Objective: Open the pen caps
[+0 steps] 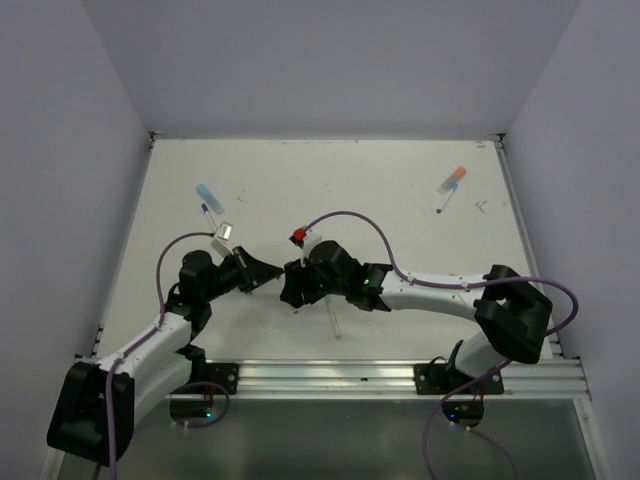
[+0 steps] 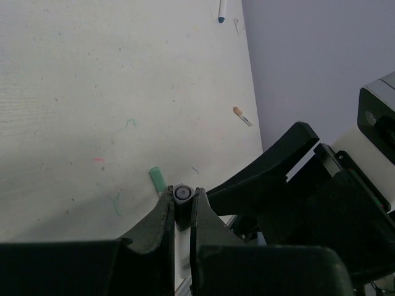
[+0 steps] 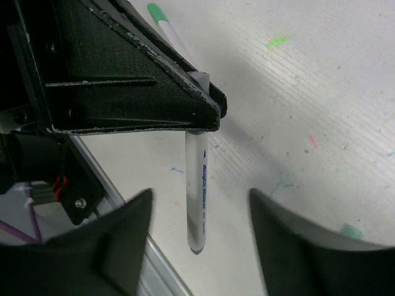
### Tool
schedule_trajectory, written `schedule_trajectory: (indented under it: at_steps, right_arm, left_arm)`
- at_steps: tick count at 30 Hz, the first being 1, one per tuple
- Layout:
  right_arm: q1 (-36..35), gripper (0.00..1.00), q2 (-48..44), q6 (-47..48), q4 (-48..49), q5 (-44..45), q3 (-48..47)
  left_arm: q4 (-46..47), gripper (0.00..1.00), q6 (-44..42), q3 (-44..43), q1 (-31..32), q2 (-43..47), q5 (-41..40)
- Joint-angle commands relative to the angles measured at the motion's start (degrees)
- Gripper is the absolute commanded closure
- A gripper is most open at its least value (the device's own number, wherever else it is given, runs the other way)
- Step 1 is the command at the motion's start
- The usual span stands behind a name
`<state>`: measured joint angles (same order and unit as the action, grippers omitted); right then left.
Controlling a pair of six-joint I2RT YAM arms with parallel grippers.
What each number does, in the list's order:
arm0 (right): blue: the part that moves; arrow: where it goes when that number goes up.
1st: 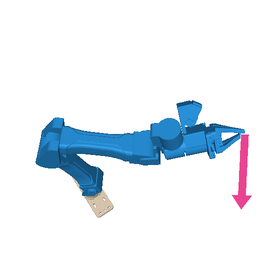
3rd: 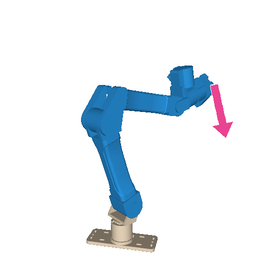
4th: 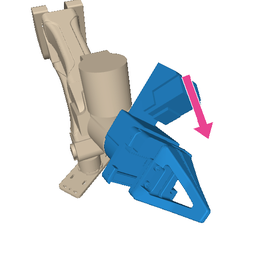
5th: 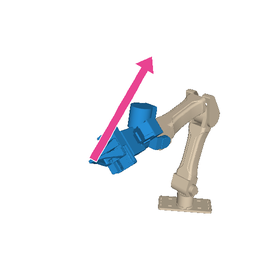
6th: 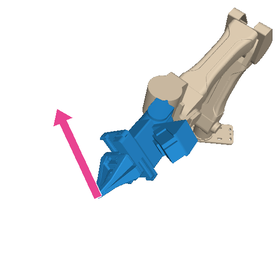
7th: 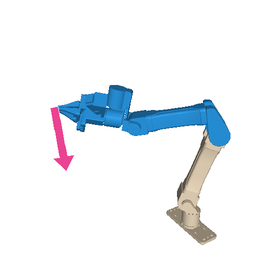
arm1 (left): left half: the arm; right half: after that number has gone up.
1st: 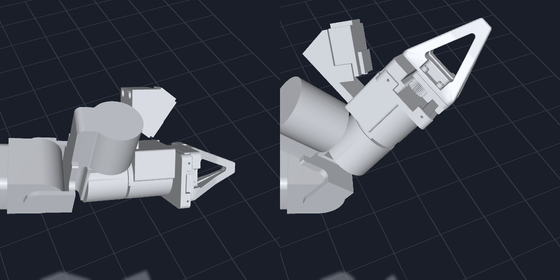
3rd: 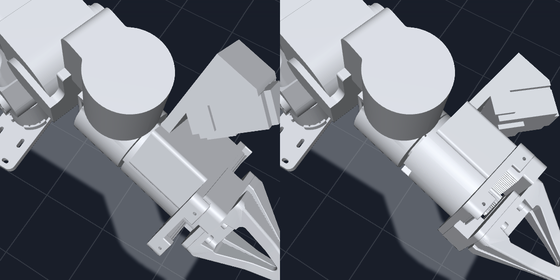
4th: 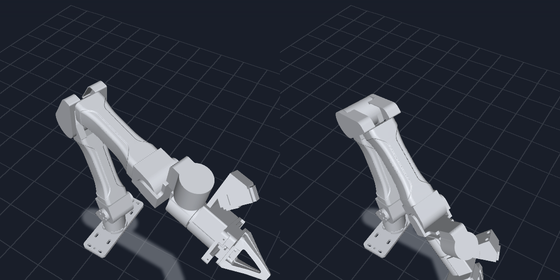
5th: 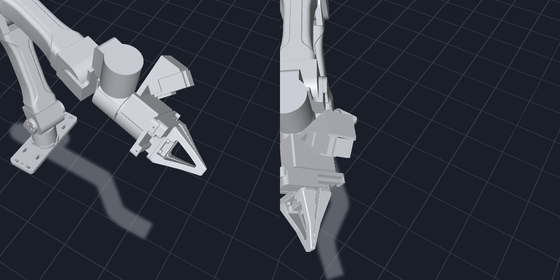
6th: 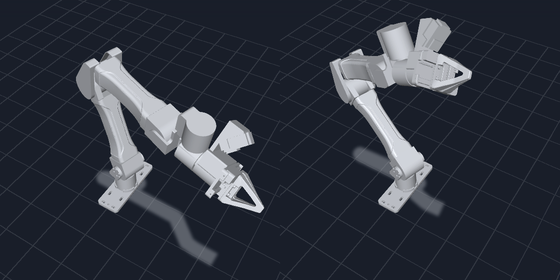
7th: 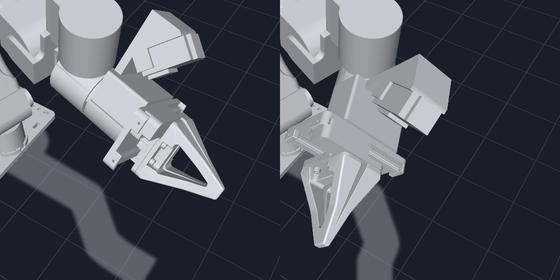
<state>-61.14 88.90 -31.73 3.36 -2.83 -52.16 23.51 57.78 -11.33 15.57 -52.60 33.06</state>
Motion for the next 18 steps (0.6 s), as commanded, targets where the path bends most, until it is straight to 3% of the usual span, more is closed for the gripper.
schedule_trajectory:
  at_steps: [1,2,3,11,16,18]
  right_arm:
    - [0.0,0.31,-0.7,0.9,1.1,2.7,-1.0]
    - [0.0,0.19,-0.7,1.0,1.2,2.5,-0.8]
    - [0.0,0.01,-0.5,1.2,1.2,2.5,-0.9]
    - [0.1,0.02,1.3,-0.1,7.0,-2.9,-0.7]
    - [0.1,0.28,5.7,1.1,4.1,-3.5,-4.3]
    - [0.1,0.51,6.0,0.8,4.9,-3.6,-4.0]
  left_arm:
    - [1.9,1.0,-1.4,-0.4,0.3,0.1,0.9]
    - [1.9,1.0,-1.6,-0.5,0.3,0.0,1.1]
    - [2.1,1.0,-1.7,-0.6,0.3,0.2,1.3]
    - [3.1,1.0,-0.9,-0.7,0.3,1.4,2.2]
    - [3.2,1.0,-0.5,-0.6,0.3,1.8,2.3]
    - [3.4,1.0,-0.3,-0.9,0.3,1.5,2.4]
